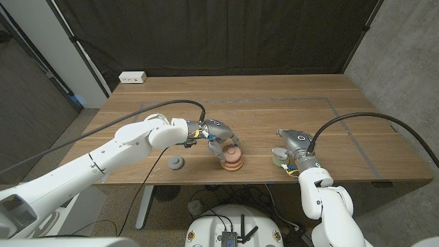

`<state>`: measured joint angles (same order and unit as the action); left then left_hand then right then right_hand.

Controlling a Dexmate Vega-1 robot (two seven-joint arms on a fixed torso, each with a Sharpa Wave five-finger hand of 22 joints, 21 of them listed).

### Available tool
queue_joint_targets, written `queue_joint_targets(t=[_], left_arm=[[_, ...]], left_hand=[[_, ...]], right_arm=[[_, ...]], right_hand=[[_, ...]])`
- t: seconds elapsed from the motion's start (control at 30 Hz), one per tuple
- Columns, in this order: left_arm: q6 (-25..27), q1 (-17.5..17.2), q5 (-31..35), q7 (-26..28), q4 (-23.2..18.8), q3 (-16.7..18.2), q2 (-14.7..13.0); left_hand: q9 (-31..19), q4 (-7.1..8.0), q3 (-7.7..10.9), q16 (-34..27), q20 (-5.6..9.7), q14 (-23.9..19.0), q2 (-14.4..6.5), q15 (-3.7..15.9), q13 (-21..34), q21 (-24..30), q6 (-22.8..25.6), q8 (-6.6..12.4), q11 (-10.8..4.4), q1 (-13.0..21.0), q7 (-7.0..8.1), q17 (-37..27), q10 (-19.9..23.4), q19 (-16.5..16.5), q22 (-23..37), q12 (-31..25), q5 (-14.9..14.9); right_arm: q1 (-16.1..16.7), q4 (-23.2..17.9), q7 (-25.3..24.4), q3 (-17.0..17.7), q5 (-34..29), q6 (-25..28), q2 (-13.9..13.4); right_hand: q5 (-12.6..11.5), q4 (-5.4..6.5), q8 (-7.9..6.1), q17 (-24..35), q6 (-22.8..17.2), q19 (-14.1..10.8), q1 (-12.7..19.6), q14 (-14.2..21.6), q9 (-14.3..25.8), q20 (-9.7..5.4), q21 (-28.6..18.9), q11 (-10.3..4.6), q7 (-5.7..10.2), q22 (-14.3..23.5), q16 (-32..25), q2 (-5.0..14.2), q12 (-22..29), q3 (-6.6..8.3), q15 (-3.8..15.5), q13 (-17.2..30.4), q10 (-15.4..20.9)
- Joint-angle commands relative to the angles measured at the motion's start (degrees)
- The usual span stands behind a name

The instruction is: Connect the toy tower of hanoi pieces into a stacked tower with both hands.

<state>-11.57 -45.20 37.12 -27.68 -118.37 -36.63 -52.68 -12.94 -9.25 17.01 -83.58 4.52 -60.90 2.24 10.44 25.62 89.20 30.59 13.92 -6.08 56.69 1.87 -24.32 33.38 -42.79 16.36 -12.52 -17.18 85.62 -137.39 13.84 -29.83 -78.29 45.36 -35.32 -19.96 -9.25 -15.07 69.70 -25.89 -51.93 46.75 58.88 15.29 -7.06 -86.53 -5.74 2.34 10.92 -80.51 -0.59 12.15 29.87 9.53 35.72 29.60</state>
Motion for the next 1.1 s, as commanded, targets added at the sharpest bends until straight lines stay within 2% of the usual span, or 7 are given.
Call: queue_joint_targets(t=[0.03,0.73,1.1], left_arm=[[0.16,-0.1,0.14,-0.37,0.33,-0.55,0.32],[1.57,-0.91,0.43,0.63,1.3,-1.05,0.33],[2.03,-0.74,1.13,0.12,0.95,-1.39,0.34]], left_hand=[[-0.1,0.12,0.11,-0.03,7.46,-0.36,-0.59,2.14,0.17,-0.1,0.56,-0.38,-3.99,0.21,0.21,-0.31,4.34,0.26,0.12,-0.17,-0.25],[-0.14,-0.02,0.21,0.06,7.48,-0.29,-0.6,2.15,0.37,-0.01,0.58,-0.62,-4.03,0.47,0.11,-0.33,4.28,0.23,0.19,0.08,-0.3],[-0.13,0.05,0.07,0.23,7.4,-0.04,-0.36,2.13,0.26,-0.06,-0.28,-1.09,-3.83,0.29,-0.06,-0.26,2.71,0.34,0.14,0.85,-0.27]], right_arm=[[0.28,-0.26,-0.19,0.01,-0.02,0.38,-0.27],[1.08,-0.63,-0.73,0.4,0.55,0.26,-0.74],[1.26,-0.88,-0.88,0.52,0.69,0.27,-1.08]], right_hand=[[-0.31,0.0,0.08,0.08,-0.75,-0.04,0.71,0.29,0.16,-5.32,-0.17,-0.01,0.01,0.11,-0.34,0.14,-0.1,0.55,2.95,0.14,0.39],[-0.48,-0.04,0.09,0.06,-0.96,-0.07,0.67,0.23,0.15,-5.32,-0.18,-0.2,0.03,0.1,-0.36,0.23,-0.03,0.72,2.95,0.17,0.86],[-0.56,-0.06,0.1,0.08,-1.07,-0.04,0.61,0.22,0.14,-5.31,-0.14,-0.17,0.01,0.07,-0.39,0.24,-0.04,0.79,2.96,0.24,1.01]])
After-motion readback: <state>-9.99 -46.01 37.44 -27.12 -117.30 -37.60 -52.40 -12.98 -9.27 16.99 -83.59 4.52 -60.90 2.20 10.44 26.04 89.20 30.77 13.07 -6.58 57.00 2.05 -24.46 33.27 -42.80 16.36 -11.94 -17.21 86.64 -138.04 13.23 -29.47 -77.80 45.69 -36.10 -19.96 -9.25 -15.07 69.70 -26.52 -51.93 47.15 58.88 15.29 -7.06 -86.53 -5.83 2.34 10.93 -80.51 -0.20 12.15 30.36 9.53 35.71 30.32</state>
